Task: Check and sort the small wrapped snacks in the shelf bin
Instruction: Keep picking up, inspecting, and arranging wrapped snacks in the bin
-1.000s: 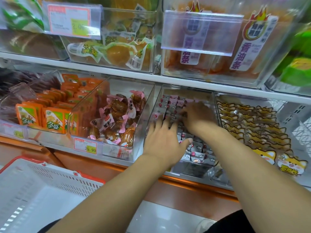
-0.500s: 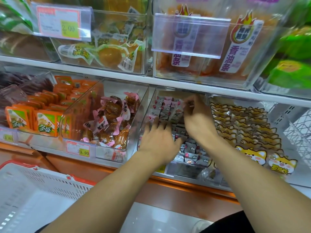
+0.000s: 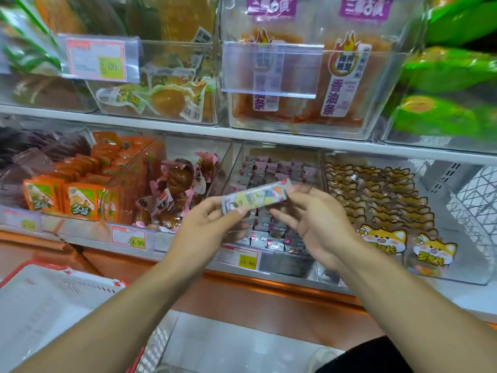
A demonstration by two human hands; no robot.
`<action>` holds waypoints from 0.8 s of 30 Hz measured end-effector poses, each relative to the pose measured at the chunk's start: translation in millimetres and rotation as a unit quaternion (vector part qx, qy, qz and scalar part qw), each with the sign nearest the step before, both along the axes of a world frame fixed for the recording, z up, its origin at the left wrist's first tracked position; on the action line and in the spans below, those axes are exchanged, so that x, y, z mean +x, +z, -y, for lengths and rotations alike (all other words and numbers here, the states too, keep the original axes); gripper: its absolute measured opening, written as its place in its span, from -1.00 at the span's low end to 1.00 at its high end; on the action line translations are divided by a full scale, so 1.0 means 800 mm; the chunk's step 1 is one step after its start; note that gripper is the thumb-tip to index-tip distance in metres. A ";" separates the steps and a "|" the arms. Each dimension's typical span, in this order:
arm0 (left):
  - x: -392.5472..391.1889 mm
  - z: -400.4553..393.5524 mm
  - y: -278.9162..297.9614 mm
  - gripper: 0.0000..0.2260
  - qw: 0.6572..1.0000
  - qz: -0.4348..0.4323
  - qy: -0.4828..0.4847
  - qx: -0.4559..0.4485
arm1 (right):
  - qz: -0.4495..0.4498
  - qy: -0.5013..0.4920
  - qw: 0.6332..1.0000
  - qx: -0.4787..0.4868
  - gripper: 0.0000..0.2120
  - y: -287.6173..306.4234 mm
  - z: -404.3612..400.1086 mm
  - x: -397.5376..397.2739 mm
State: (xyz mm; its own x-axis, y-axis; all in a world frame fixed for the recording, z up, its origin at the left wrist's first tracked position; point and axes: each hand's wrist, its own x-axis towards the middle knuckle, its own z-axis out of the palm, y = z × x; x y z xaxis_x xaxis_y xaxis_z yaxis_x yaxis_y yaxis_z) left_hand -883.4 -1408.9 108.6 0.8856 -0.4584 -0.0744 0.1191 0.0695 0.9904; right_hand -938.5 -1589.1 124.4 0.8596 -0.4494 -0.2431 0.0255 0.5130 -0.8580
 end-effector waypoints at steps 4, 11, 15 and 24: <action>-0.001 -0.017 -0.002 -0.77 1.000 -0.016 0.006 -0.006 | -0.022 0.055 0.998 0.013 -0.92 -0.003 -0.003 -0.005; -0.004 -0.032 -0.007 -0.60 0.999 -0.037 -0.008 -0.024 | -0.017 0.147 0.989 -0.016 -0.84 -0.007 -0.004 -0.007; -0.004 -0.031 -0.002 -0.60 0.980 -0.169 0.007 -0.106 | 0.036 0.180 0.979 -0.090 -0.68 -0.008 -0.003 -0.009; 0.006 -0.037 -0.007 -0.69 0.991 -0.069 0.001 -0.111 | 0.033 0.216 0.969 -0.119 -0.50 -0.007 -0.002 -0.008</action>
State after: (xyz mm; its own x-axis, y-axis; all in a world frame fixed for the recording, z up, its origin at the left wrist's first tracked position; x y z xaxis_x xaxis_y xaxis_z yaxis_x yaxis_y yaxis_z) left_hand -878.3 -1379.6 103.0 0.8744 -0.4761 -0.0932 0.2531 0.2838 0.9249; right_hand -945.1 -1587.3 119.1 0.9900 -0.0809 -0.1159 -0.0895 0.2765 -0.9568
